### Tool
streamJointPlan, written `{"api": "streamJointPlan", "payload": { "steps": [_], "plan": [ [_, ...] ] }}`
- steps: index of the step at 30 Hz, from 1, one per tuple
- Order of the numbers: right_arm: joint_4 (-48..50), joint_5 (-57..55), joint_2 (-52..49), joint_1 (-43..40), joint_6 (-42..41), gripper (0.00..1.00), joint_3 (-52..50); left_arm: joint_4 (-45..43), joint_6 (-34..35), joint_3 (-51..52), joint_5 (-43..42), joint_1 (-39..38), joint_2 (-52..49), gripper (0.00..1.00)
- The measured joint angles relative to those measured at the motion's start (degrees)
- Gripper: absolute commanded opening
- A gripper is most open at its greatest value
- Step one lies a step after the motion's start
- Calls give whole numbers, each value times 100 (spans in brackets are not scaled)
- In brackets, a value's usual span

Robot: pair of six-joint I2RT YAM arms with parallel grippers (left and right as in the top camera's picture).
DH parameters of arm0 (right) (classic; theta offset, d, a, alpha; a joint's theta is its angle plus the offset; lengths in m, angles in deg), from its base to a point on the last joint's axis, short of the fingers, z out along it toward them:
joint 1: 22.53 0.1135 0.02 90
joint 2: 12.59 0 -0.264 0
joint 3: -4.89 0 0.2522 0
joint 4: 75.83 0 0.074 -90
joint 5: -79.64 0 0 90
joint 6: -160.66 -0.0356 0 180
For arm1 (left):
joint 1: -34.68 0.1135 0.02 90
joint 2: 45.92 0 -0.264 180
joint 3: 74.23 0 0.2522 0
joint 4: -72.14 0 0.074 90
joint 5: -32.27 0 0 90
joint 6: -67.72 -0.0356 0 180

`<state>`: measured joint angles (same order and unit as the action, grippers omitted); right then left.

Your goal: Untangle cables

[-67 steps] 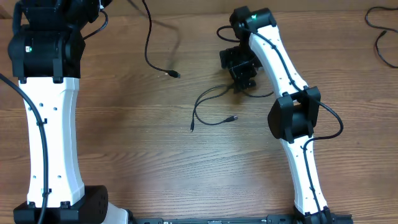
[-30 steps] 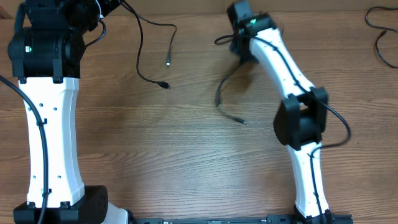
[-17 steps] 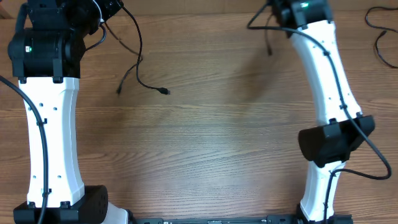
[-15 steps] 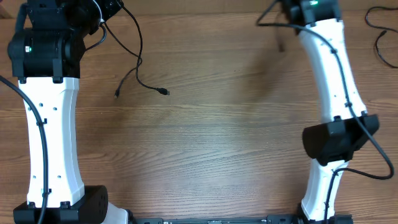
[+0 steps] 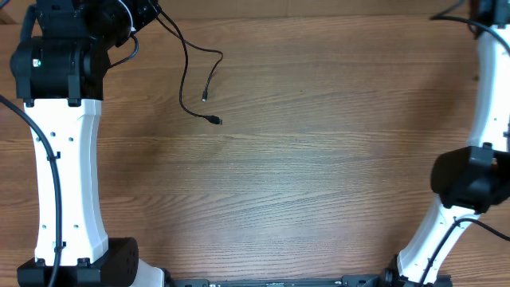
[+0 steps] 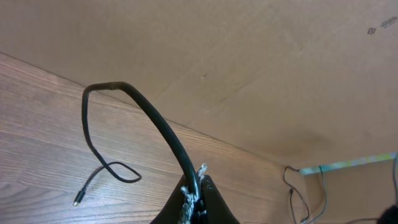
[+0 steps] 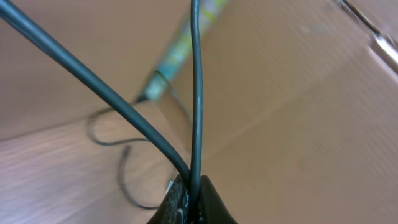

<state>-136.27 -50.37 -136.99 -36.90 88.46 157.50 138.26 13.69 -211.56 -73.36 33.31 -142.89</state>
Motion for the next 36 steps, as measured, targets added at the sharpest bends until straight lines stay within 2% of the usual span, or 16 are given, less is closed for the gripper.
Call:
{"api": "streamJointPlan", "payload": {
  "steps": [4, 9, 13, 18, 24, 29, 36],
  "plan": [
    [-330, 501, 0, -660, -363, 4, 0, 2, -92, 0, 0, 2, 0, 4],
    [-686, 1821, 0, -1495, -1222, 4, -109, 57, -157, 0, -4, 2, 0, 4],
    [-645, 2800, 0, -2142, -1908, 4, -603, 201, -168, 0, -22, 2, 0, 4],
    [-859, 3423, -4, -2745, -3104, 4, -1338, 280, -168, 0, -22, 0, 0, 4],
    [-966, 4009, -9, -3056, -4610, 4, -1943, 334, -168, 0, -22, 0, 0, 4],
    [-258, 4203, -9, -3040, -5490, 4, -2841, 621, -186, 0, -22, 0, 0, 4],
    [778, 4277, -17, -3025, -5855, 5, -4223, 741, -278, 0, -24, 0, 0, 4]
  ]
}}
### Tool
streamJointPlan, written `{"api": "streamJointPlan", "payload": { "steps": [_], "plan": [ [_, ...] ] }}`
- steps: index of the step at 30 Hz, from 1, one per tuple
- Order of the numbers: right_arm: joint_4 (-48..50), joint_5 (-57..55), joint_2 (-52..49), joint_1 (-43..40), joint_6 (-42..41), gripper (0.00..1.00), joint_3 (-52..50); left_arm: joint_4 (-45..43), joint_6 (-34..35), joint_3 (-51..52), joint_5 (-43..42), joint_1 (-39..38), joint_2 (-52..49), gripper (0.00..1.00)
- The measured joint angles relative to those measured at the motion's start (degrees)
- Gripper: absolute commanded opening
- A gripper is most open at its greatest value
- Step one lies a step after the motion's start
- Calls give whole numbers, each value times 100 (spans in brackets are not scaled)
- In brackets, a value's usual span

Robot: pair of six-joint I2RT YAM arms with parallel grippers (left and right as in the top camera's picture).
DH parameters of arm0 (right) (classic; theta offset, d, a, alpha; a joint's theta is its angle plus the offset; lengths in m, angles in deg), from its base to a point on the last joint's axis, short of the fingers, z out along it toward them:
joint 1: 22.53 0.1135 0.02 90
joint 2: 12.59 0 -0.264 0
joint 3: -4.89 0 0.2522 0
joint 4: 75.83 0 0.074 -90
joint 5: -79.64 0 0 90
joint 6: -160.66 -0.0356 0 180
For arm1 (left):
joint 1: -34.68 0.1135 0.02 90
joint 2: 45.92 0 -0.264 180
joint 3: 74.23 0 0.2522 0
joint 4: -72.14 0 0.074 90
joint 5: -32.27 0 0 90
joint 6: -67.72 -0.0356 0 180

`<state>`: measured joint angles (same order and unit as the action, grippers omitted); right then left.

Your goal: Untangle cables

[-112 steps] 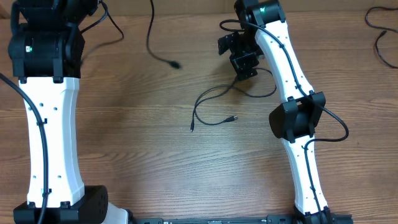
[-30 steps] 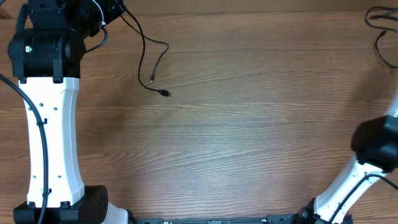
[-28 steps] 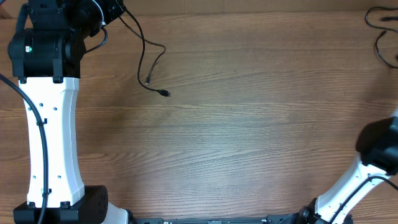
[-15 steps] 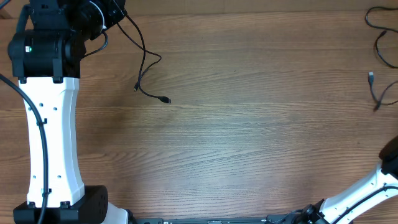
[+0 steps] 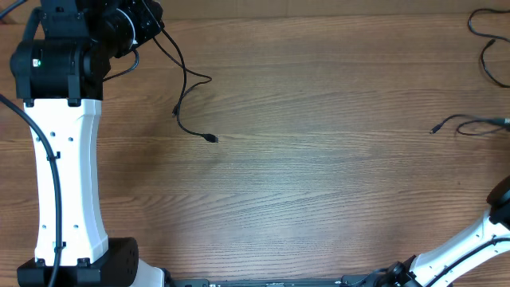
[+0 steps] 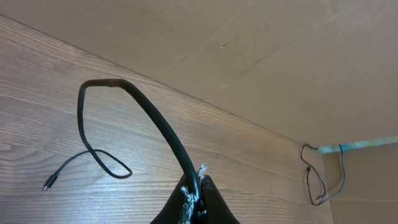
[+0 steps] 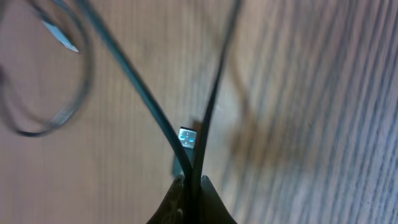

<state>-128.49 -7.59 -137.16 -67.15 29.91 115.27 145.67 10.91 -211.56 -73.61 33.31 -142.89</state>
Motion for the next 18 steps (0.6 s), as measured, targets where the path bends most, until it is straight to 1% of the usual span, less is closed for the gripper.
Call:
{"api": "streamJointPlan", "payload": {
  "steps": [1, 2, 3, 4, 8, 11, 14, 16, 18],
  "plan": [
    [109, -15, -2, -2, -22, 11, -157, 2, -20, 0, 2, 2, 0, 4],
    [146, -33, -2, 0, -42, 33, -240, 7, -24, 0, 2, 0, 2, 4],
    [164, -66, -4, -2, -63, 84, -302, 7, -37, 0, 2, 2, 0, 4],
    [175, -83, -7, -2, -79, 100, -332, 7, -39, 0, 2, 2, 0, 4],
    [249, -177, -9, -2, -98, 100, -343, 9, -59, 0, 2, 0, 0, 4],
    [144, -146, -9, 0, 90, 100, -330, 11, -105, 0, 2, 2, 0, 4],
    [-409, -125, -9, 0, 262, 100, -116, 11, -168, 0, 2, 0, 0, 4],
    [-826, -125, 11, 7, 358, 100, 210, 11, -197, 0, 2, 2, 2, 4],
    [-1045, -127, 129, 28, 468, 100, 538, 11, -232, 0, 2, 0, 0, 4]
  ]
}}
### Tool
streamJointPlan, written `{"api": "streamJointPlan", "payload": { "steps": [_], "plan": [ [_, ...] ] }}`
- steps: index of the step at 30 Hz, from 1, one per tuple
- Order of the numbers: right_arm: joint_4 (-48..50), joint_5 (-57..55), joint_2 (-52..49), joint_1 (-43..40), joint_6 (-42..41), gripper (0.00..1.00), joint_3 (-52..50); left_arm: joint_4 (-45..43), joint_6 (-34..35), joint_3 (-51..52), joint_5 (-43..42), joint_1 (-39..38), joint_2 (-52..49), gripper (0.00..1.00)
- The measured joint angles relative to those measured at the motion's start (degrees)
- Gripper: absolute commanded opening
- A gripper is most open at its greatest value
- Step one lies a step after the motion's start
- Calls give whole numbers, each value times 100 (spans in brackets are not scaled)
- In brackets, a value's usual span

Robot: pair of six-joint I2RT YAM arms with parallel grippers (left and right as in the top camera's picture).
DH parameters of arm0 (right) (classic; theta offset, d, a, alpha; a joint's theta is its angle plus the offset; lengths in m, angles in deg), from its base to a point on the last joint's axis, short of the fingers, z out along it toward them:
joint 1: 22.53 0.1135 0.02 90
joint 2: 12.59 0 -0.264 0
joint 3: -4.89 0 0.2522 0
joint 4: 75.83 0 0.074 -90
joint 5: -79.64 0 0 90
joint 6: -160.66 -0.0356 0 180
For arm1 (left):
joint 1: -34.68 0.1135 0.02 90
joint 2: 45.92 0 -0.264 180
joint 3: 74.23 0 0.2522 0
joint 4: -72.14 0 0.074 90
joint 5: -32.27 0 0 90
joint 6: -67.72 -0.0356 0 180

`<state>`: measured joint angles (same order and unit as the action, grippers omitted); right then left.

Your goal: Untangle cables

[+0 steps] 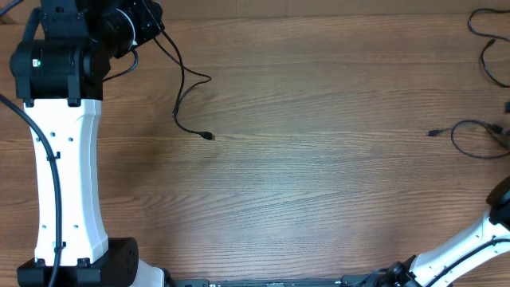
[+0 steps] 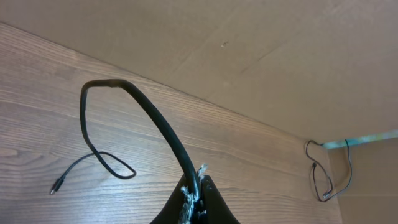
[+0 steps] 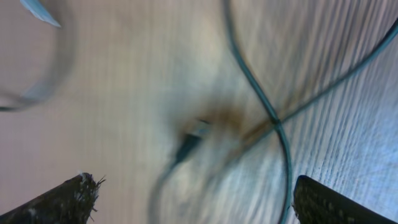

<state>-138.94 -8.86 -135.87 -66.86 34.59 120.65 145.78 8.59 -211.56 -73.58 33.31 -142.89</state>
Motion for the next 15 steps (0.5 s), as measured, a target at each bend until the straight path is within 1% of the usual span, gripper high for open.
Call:
{"api": "streamJointPlan", "payload": {
  "steps": [2, 5, 8, 9, 10, 11, 13, 14, 15],
  "plan": [
    [-197, -4, 258, 55, 179, 100, 330, 0, -101, 0, 0, -4, 0, 4],
    [-273, 63, 933, 308, 678, 100, 737, -33, -330, 0, 2, -48, 0, 4],
    [-271, 522, 1635, 758, 1276, 100, 979, -308, -470, -2, -61, -181, -63, 4],
    [-289, 732, 1832, 955, 1480, 96, 1034, -494, -503, -4, -168, -249, -125, 4],
    [-352, 1036, 2044, 1250, 1727, 80, 1095, -743, -540, -9, -343, -321, -238, 5],
    [-400, 1224, 2133, 1436, 1895, 72, 1115, -909, -560, -15, -494, -363, -321, 5],
    [-514, 1683, 2214, 1858, 2194, 72, 1128, -1611, -527, -24, -1051, -479, -645, 5],
    [-564, 1856, 2205, 2015, 2288, 74, 1126, -1882, -498, -28, -1303, -522, -807, 4],
    [-597, 2135, 2149, 2225, 2505, 77, 1123, -2345, -317, -24, -1709, -573, -1047, 4]
  ]
}}
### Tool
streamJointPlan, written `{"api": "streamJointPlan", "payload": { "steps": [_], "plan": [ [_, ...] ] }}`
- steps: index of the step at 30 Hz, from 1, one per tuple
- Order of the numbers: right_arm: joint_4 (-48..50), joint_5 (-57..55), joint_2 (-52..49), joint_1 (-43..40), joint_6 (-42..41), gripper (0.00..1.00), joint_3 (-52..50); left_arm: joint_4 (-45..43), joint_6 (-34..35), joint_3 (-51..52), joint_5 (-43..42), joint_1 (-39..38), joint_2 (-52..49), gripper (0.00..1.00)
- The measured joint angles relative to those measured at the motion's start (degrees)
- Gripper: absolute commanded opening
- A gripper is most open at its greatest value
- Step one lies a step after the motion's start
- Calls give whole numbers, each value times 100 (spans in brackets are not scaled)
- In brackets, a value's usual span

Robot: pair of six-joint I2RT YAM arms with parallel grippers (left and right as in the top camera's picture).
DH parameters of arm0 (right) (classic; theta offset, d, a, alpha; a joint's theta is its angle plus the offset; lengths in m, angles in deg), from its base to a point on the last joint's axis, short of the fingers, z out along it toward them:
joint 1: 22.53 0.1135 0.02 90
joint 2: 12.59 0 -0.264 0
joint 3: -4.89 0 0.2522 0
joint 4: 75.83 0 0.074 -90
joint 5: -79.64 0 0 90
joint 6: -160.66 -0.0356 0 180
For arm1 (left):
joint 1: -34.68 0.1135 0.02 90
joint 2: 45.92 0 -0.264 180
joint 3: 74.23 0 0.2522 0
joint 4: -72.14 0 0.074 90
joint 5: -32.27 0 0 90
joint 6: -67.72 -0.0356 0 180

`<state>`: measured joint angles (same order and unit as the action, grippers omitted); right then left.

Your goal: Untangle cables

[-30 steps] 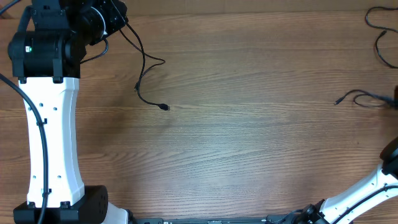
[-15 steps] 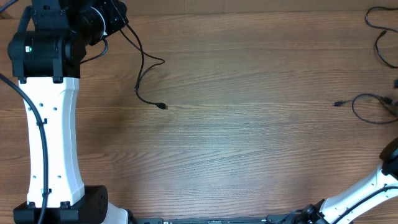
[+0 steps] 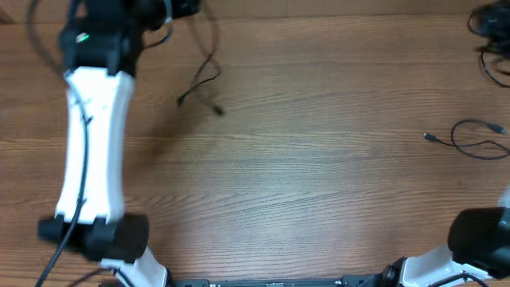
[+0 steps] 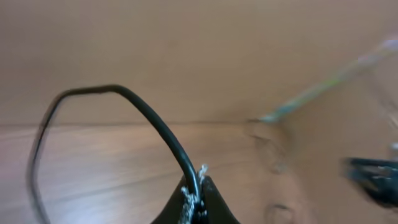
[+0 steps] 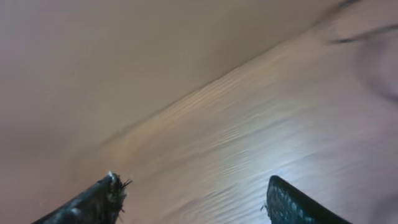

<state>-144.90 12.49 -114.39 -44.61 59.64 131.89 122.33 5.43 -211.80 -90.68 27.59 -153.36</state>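
My left gripper (image 4: 198, 194) is shut on a thick black cable (image 4: 151, 118) that arcs up and left from its jaws. In the overhead view that cable (image 3: 209, 70) hangs from the left gripper (image 3: 177, 8) at the table's far edge, and its two loose ends rest on the wood near the left middle. A second thin black cable (image 3: 476, 140) lies loose at the right edge, with its plug pointing left. My right gripper (image 5: 194, 194) is open over bare wood with nothing between its fingers. The overhead view does not show it.
More dark cable (image 3: 490, 36) lies bunched in the far right corner. The left arm (image 3: 92, 135) slants across the left side of the wooden table (image 3: 319, 183). A joint of the right arm (image 3: 478, 235) sits at the near right corner.
The left arm has swung and tilted right, still holding its cable, whose loose ends lie a little farther back. The open right gripper now faces bare wood, with no cable under it.
At first both grippers were shut on cables, the right one up at the far right. Then the right one held its cable low at the right edge. By the last moment it stood open, its cable lying on the table. The left has kept its hold throughout.
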Motion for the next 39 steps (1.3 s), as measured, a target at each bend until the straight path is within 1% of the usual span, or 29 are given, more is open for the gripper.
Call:
{"api": "streamJointPlan", "payload": {
  "steps": [1, 2, 4, 6, 7, 8, 9, 10, 12, 14, 18, 19, 20, 22, 23, 24, 27, 28, 29, 30, 31, 33, 36, 39],
  "plan": [
    [-2, 291, -68, 199, 195, 80, -13, -514, 214, 0, -356, -35, -232, 5],
    [2, 448, -109, 302, 330, 82, -17, -826, 369, 4, -625, -46, -391, 4],
    [-24, 925, -197, 649, 785, 84, -46, -2236, 1207, 28, -1364, -96, -868, 4],
    [-70, 1287, -232, 1047, 1261, 84, -63, -3508, 2151, 46, -1945, -127, -1283, 4],
    [-103, 1436, -232, 1305, 1578, 84, -68, -4284, 2835, 72, -2251, -146, -1482, 4],
    [-136, 1539, -232, 1488, 1801, 84, -68, -4710, 3261, 72, -2420, -151, -1611, 5],
    [-140, 1628, -232, 1714, 2096, 84, -68, -5348, 3901, 81, -2623, -160, -1746, 4],
    [-168, 1718, -232, 1943, 2387, 84, -68, -5803, 4402, 81, -2776, -186, -1845, 5],
    [-190, 1836, -232, 2382, 2957, 84, -70, -6417, 5313, 81, -3012, -216, -1934, 4],
    [-190, 1915, -232, 2726, 3480, 85, -70, -6771, 5954, 81, -3161, -247, -1937, 4],
    [-129, 1845, -232, 3095, 4050, 85, -70, -7613, 7001, 70, -3333, -348, -1934, 4],
    [-81, 1768, -232, 3174, 4151, 83, -70, -7829, 7228, 70, -3366, -382, -1934, 4],
    [-26, 1703, -232, 3239, 4227, 77, -74, -8019, 7427, 70, -3399, -389, -1934, 4],
    [70, 1547, -232, 3344, 4358, 56, -76, -8325, 7772, 70, -3449, -426, -1934, 4],
    [96, 1488, -232, 3379, 4404, 36, -76, -8430, 7925, 70, -3473, -446, -1934, 4],
    [136, 1440, -232, 3394, 4428, 4, -83, -8470, 8019, 70, -3499, -455, -1934, 4],
    [195, 1329, -232, 3403, 4509, 4, -85, -8540, 8214, 70, -3576, -455, -1934, 5],
    [205, 1287, -232, 3403, 4516, 4, -85, -8542, 8249, 70, -3600, -455, -1934, 51],
    [214, 1268, -232, 3401, 4509, 4, -85, -8548, 8282, 70, -3637, -455, -1934, 91],
    [240, 1231, -232, 3399, 4518, 4, -87, -8570, 8303, 70, -3670, -448, -1934, 100],
    [328, 1154, -232, 3394, 4478, 4, -98, -8572, 8293, 70, -3709, -442, -1934, 100],
    [616, 835, -232, 3375, 4221, 4, -116, -8574, 8050, 70, -3866, -400, -1934, 100],
    [951, 57, -232, 3261, 3615, 4, -116, -8564, 7414, 70, -4194, -345, -1934, 100],
    [955, -1012, -232, 3071, 2857, 4, -61, -8452, 6671, 66, -4398, -326, -1934, 100]
  ]
}}
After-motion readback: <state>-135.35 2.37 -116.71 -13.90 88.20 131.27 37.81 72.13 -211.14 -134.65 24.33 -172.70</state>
